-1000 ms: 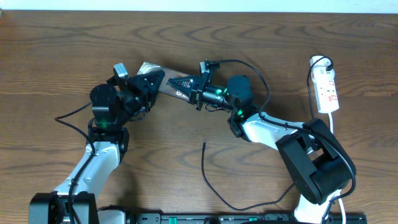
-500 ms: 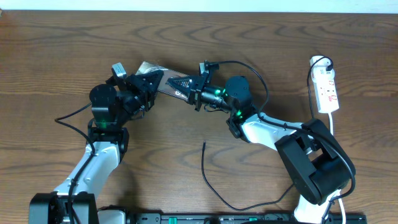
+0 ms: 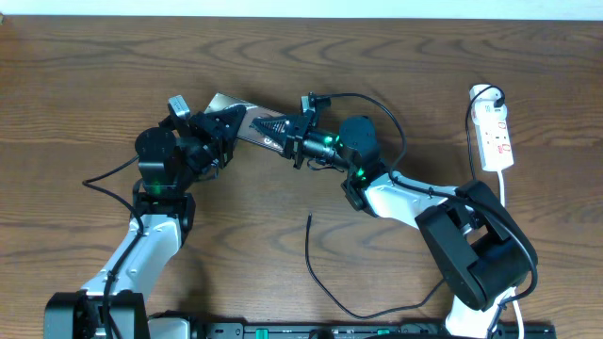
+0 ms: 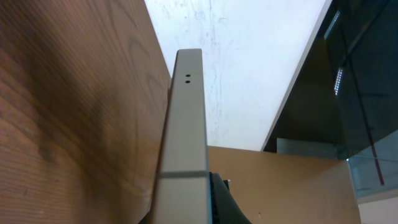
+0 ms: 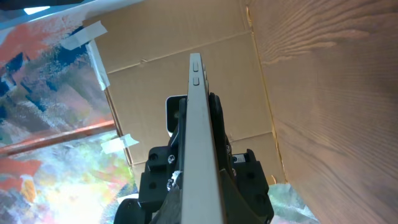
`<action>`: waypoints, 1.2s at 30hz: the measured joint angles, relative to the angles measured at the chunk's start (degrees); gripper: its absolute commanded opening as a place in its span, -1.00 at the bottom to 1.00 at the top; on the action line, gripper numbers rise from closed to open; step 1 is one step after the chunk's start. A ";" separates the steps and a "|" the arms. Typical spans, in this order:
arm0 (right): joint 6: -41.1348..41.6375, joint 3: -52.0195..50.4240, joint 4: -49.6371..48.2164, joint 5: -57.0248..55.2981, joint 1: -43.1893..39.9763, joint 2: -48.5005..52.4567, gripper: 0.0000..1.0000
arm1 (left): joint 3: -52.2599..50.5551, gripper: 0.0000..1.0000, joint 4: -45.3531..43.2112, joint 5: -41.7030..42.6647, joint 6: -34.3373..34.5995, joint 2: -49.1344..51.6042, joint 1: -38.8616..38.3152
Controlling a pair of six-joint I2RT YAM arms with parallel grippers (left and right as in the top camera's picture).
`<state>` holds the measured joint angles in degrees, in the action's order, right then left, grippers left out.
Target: Plug charger to phone and switch on socket
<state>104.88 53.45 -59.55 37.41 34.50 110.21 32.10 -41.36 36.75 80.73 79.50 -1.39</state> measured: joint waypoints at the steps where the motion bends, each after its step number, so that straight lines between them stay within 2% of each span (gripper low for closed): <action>1: 0.00 0.00 0.02 -0.15 0.07 0.00 -0.97 | 0.00 -0.85 0.00 -0.07 0.00 0.00 0.04; 19: 0.02 0.00 0.15 -2.36 1.14 0.00 -0.97 | 0.00 -0.82 0.07 -1.49 -0.20 0.00 0.15; 22: 0.00 0.00 0.13 -1.95 1.18 0.00 -0.97 | 0.00 -0.56 0.13 -2.25 -1.07 0.00 0.11; 25: -0.02 0.00 0.17 -2.40 1.57 0.00 -0.97 | 0.00 -0.55 0.39 -3.10 -1.51 0.00 0.17; 27: -0.02 0.00 0.22 -2.71 1.75 0.00 -0.97 | 0.00 -0.63 0.42 -3.54 -1.51 0.00 0.20; 28: -0.02 0.00 0.20 -2.75 1.77 0.00 -0.97 | 0.00 -0.78 0.42 -3.72 -1.53 0.00 0.20; 29: -0.02 0.00 0.15 -2.75 1.77 0.00 -0.97 | 0.00 -0.85 0.44 -3.82 -1.46 0.00 0.20; 36: 0.09 0.00 0.15 -2.82 1.79 0.02 -0.97 | 0.00 -0.85 0.17 -3.96 -0.55 0.00 0.22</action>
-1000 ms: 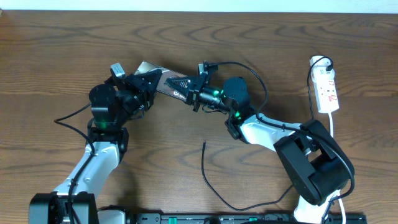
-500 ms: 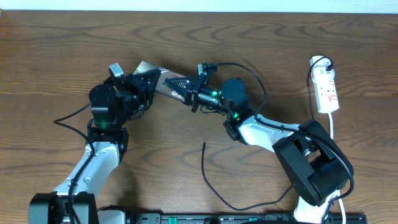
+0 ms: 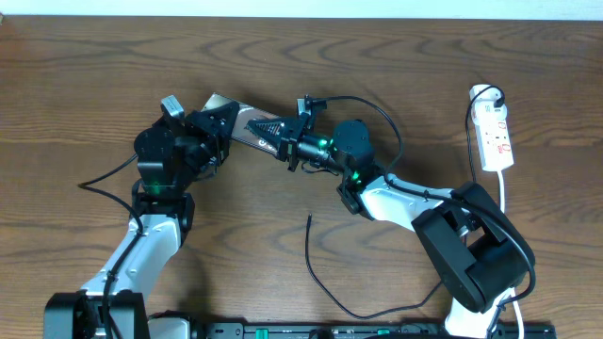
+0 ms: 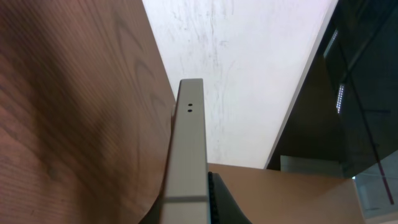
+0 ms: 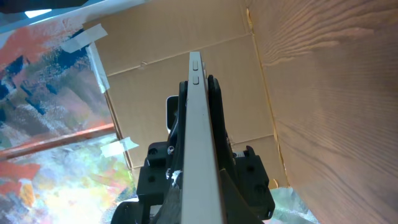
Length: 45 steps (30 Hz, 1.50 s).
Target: Plug charger to phone and switch on socket
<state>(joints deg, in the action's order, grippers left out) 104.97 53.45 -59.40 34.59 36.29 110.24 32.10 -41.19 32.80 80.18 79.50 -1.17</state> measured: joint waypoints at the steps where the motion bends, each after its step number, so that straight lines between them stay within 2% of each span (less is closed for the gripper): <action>1: 0.00 0.00 0.00 0.00 0.00 -0.02 -0.98 | 0.00 -0.85 -0.02 0.00 0.00 0.00 0.02; 8: 0.09 0.00 0.00 0.02 0.00 0.00 -0.97 | 0.00 -0.85 0.00 0.00 0.17 0.00 0.00; 9: 0.09 0.00 0.00 0.02 0.00 0.00 -0.90 | 0.00 -0.86 0.00 0.02 0.17 0.00 0.00; 10: 0.09 0.00 0.00 0.02 0.00 0.00 -0.69 | 0.00 -0.85 0.00 0.02 0.15 0.00 0.00; 11: 0.09 0.00 0.00 0.04 0.00 0.00 -0.33 | 0.00 -0.85 0.00 0.02 0.15 0.00 0.00; 12: 0.20 0.00 -0.04 0.11 0.00 0.00 0.48 | 0.00 -0.85 0.00 0.00 -0.04 0.00 0.00; 13: 0.17 0.00 -0.33 0.52 0.00 -0.02 0.98 | 0.00 -0.85 0.26 -0.07 -0.39 0.00 0.00; 26: -0.11 0.02 -0.87 3.19 1.18 -0.02 0.99 | -0.02 -0.85 0.74 -0.98 -1.64 0.37 0.63; 33: -0.11 0.02 -0.87 4.66 0.96 -0.02 0.99 | -0.02 -0.85 0.72 1.25 -2.08 0.37 6.80; 38: -1.73 0.07 0.33 5.70 -0.13 -0.02 0.99 | -0.02 -0.85 0.72 9.68 -2.25 0.39 17.90; 41: -4.52 0.11 5.01 5.70 -0.72 -0.04 0.99 | -0.02 -0.85 0.72 16.44 -2.71 0.39 22.10; 45: -9.68 0.11 12.50 5.60 -1.57 -0.04 0.98 | -0.02 -0.85 0.70 27.65 -6.95 0.39 24.79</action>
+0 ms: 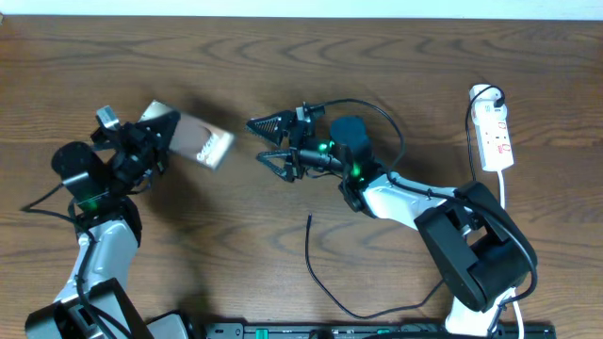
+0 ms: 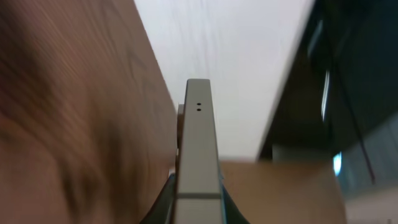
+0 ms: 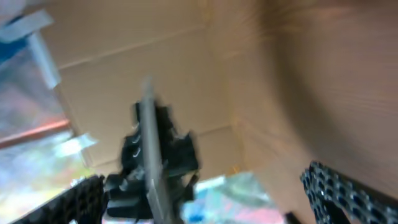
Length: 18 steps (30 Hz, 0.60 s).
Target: Plug charger to phone and switch on socket
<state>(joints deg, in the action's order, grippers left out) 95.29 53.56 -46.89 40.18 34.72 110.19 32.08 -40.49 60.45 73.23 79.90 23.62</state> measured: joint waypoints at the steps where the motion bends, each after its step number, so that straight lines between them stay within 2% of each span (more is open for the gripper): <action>1: -1.09 0.00 1.31 -0.02 -0.20 0.00 0.98 | 0.00 -0.85 -0.02 2.89 -1.57 0.00 0.35; 5: -7.56 0.00 2.64 0.35 -1.64 0.02 0.99 | -0.02 -0.85 -1.07 13.25 -8.85 0.00 0.83; 10: -15.34 0.44 4.92 4.24 -3.85 0.00 0.98 | -0.28 -0.85 -11.34 23.06 -15.19 0.13 0.94; 13: -22.16 3.48 14.43 9.60 -6.93 0.02 0.98 | -0.28 -0.85 -14.53 26.18 -17.00 0.15 1.01; 18: -34.03 12.15 42.05 12.90 -9.53 -0.07 0.99 | -0.28 -0.85 -15.34 27.56 -18.05 0.15 2.86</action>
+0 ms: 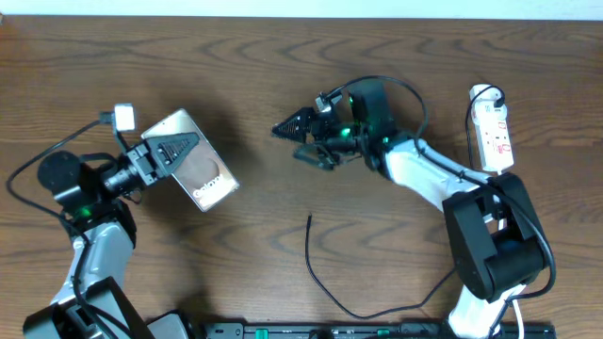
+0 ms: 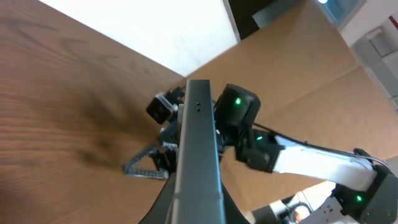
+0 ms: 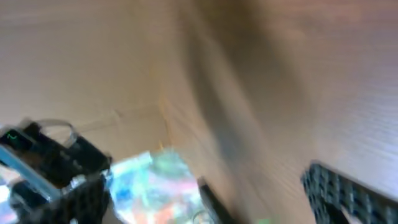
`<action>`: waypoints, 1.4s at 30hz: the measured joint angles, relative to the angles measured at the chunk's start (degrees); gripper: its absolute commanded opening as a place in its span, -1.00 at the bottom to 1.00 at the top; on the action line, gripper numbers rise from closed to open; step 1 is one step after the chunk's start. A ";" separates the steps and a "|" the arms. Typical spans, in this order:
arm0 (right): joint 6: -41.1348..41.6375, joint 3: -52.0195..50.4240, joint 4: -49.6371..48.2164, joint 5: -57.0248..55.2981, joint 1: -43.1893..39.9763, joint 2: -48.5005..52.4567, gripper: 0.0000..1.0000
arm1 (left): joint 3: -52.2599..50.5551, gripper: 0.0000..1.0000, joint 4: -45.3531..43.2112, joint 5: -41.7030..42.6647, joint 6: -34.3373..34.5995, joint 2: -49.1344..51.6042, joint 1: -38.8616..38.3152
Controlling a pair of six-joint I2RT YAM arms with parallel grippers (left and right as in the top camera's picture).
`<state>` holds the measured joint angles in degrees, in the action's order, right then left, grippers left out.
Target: Plug charger to phone and switch on socket
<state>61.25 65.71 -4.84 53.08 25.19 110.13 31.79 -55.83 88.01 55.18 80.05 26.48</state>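
My left gripper is shut on the phone, a silver slab held above the left of the table with its broad face up. In the left wrist view the phone's thin edge rises between the jaws. My right gripper is open and empty at the table's middle, to the right of the phone and apart from it; its view is blurred. The black charger cable lies loose on the table, its free end below the right gripper. The white socket strip lies at the far right.
A white cord runs from the socket strip toward the right arm's base. The right arm shows beyond the phone in the left wrist view. A pale wall edges the table's far side.
The right gripper, still open, has shifted right, away from the phone. The left gripper has turned the phone so its broad face shows from above, slightly lower in the overhead view.
At first both grippers were shut on the phone at the table's middle, and stayed so. Then the right gripper stood open and apart while the left held the phone farther left. Now the left holds it alone and the right sits farther right.
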 measured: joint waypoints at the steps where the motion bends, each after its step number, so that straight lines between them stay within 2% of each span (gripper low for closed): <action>1: -2.62 1.86 6.10 -0.42 0.02 0.00 0.98 | 0.00 -0.85 -0.02 -0.04 -0.07 0.00 0.92; 3: -7.82 6.10 19.82 -2.84 0.02 0.02 0.99 | 0.00 -0.85 -0.02 -0.59 -0.15 0.00 3.02; 7: -15.21 14.40 39.08 -11.30 0.31 0.04 0.99 | 0.00 -0.85 1.27 -3.52 -0.04 0.00 7.93; 11: -18.56 19.71 49.59 -19.43 1.53 -0.04 0.94 | 0.02 -0.85 5.14 -7.06 0.07 0.00 12.28; 15: -19.89 19.98 56.89 -26.75 3.89 -0.04 0.92 | 0.02 -0.85 10.05 -8.68 0.04 0.00 15.39; 21: -18.51 18.40 58.69 -32.44 9.38 -0.02 0.74 | 0.02 -0.85 11.10 -9.09 0.07 0.00 15.96; 25: -16.61 17.81 58.80 -34.29 13.57 0.59 0.86 | 0.02 -0.85 11.10 -8.83 0.07 0.00 15.96; 27: -16.24 17.77 57.61 -34.95 14.88 1.25 0.84 | 0.02 -0.85 11.10 -8.81 0.07 0.00 15.96; 28: -16.11 17.77 56.54 -35.12 15.39 1.66 0.99 | 0.02 -0.85 11.10 -8.81 0.07 0.00 15.96; 36: -15.39 17.68 54.66 -37.31 18.51 2.95 0.99 | 0.02 -0.85 11.10 -8.66 0.04 0.00 15.96; 42: -11.34 17.66 59.67 -37.44 18.18 2.95 0.95 | 0.02 -0.86 11.10 -8.66 0.07 0.00 15.96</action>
<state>49.91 83.37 54.83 15.64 43.38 113.08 31.81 -44.73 79.35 55.24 80.05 42.44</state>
